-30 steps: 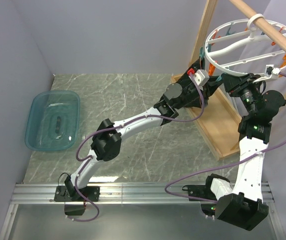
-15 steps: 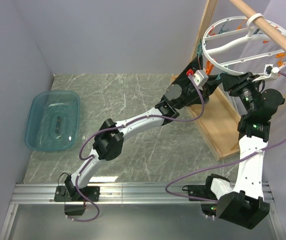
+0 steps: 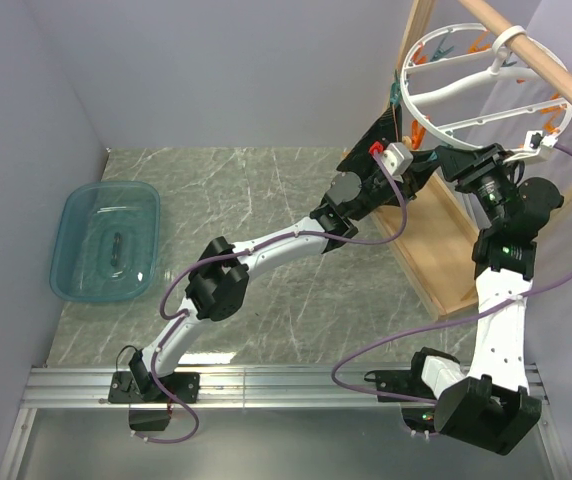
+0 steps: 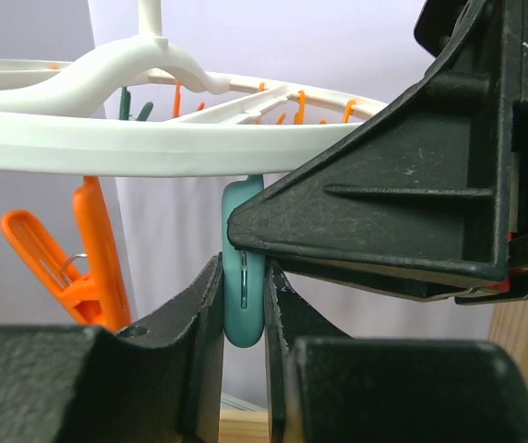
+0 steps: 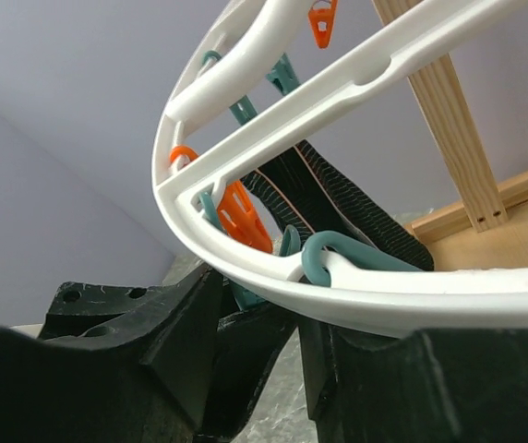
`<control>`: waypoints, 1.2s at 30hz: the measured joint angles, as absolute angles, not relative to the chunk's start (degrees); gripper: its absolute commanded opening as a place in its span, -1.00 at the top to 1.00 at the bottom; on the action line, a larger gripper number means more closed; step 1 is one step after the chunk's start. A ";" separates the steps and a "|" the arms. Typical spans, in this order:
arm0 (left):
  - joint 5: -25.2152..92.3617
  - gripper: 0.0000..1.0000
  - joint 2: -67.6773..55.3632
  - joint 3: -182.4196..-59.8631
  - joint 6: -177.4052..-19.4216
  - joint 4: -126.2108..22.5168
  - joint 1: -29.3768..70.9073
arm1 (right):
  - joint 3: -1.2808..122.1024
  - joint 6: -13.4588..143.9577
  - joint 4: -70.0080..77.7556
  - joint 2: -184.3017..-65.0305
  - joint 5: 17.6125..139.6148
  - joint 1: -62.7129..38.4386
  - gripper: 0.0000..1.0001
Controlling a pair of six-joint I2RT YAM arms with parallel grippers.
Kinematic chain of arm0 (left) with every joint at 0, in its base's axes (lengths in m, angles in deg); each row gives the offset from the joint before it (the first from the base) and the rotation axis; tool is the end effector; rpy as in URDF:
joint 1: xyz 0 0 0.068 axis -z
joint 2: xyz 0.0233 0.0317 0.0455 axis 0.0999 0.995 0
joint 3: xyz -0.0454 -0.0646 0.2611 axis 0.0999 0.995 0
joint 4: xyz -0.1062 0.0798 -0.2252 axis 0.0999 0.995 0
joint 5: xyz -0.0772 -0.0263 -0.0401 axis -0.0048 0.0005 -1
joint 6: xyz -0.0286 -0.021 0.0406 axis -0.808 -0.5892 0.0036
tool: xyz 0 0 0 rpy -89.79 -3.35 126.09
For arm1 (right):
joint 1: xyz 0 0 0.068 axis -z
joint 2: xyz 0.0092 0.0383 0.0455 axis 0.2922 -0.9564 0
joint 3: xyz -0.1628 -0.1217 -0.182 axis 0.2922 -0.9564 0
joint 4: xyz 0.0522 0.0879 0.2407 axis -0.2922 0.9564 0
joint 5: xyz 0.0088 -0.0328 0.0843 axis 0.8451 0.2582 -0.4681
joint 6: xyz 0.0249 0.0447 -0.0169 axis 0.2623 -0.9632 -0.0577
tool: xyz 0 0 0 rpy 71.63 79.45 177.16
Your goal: Clip the underwear to the hanger
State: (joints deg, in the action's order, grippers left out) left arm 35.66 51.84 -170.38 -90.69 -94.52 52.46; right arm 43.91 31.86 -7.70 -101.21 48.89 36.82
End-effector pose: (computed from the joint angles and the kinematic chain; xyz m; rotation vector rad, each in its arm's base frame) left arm 0.2842 -0.4656 0.3723 0.5716 0.8864 -1.0405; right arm 0.2160 -0.0550 0.4250 0.1795 1.4268 0.7331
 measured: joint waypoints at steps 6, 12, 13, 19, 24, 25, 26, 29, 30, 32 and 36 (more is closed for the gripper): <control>35.64 0.99 51.84 -170.16 -90.71 -94.56 52.46 | 41.79 30.22 -11.38 -101.08 49.35 36.72 0.08; 35.27 0.99 51.84 -170.11 -90.74 -94.54 52.48 | 39.06 28.03 -16.29 -100.64 50.68 36.56 0.13; 35.22 0.99 51.84 -170.11 -90.74 -94.56 52.48 | 38.66 27.77 -17.04 -100.60 50.88 36.50 0.15; 35.07 0.42 51.84 -170.09 -90.71 -94.95 52.48 | 37.86 27.57 -19.92 -100.60 51.36 36.43 0.87; 34.33 -0.56 49.65 -164.17 -90.60 -95.74 52.70 | 37.79 27.81 -20.32 -100.60 51.03 36.13 1.00; 34.02 -0.67 48.72 -161.94 -90.60 -95.39 52.88 | 37.79 27.97 -20.34 -100.60 50.94 36.08 1.00; 33.36 -0.69 46.73 -157.59 -90.71 -95.26 53.09 | 37.79 28.10 -20.32 -100.60 50.88 36.08 1.00; 31.81 -0.65 40.54 -146.77 -90.36 -94.45 52.96 | 37.79 28.67 -20.23 -100.60 50.88 36.08 1.00; 31.09 -0.63 38.66 -144.17 -90.28 -93.77 52.74 | 37.79 28.95 -20.23 -100.60 50.88 36.08 1.00; 29.71 -0.58 35.12 -141.00 -89.23 -91.74 52.00 | 37.79 29.63 -20.01 -100.60 50.90 36.08 1.00; 25.89 -0.50 29.00 -137.61 -83.57 -88.62 49.64 | 37.81 31.07 -19.42 -100.56 51.21 36.08 1.00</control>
State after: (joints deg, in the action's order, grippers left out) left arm 25.89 29.00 -137.61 -83.57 -88.62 49.64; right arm 37.81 31.07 -19.42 -100.56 51.21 36.08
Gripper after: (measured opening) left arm 0.775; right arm 0.125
